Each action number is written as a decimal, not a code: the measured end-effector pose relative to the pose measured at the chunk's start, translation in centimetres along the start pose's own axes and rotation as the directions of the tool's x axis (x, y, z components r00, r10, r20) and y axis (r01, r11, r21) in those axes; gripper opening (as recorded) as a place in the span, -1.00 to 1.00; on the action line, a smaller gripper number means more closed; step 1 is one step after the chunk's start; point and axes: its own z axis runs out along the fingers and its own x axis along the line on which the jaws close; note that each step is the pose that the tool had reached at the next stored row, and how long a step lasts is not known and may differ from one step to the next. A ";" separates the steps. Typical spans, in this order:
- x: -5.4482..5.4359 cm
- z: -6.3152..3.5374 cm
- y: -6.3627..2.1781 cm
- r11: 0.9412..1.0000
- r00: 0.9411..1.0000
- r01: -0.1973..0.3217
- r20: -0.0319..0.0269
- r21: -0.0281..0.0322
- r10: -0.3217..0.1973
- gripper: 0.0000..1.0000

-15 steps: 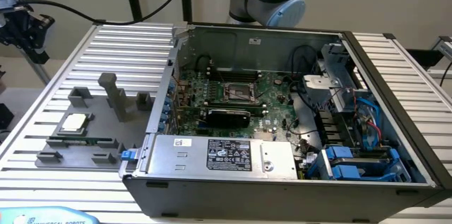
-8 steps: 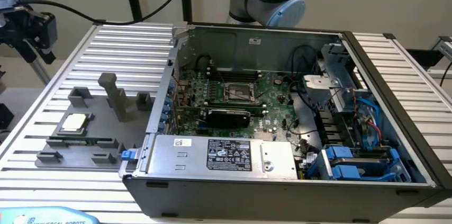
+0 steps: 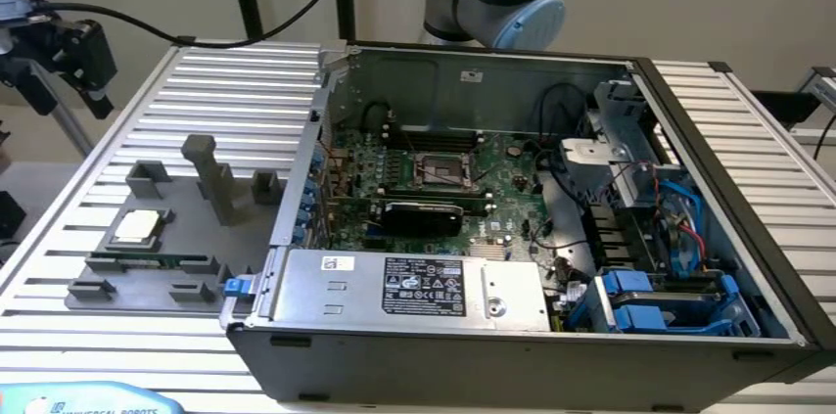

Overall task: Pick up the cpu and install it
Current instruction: 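Pick up the cpu and move it towards the insertion slot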

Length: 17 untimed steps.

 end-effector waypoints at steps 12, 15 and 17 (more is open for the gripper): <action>-0.6 2.16 -0.60 1.000 1.000 0.000 0.000 0.000 0.000 0.31; -0.8 2.71 -0.81 1.000 1.000 0.000 0.000 0.000 0.000 0.31; -0.9 3.06 -0.95 1.000 1.000 0.000 0.000 0.000 0.000 0.31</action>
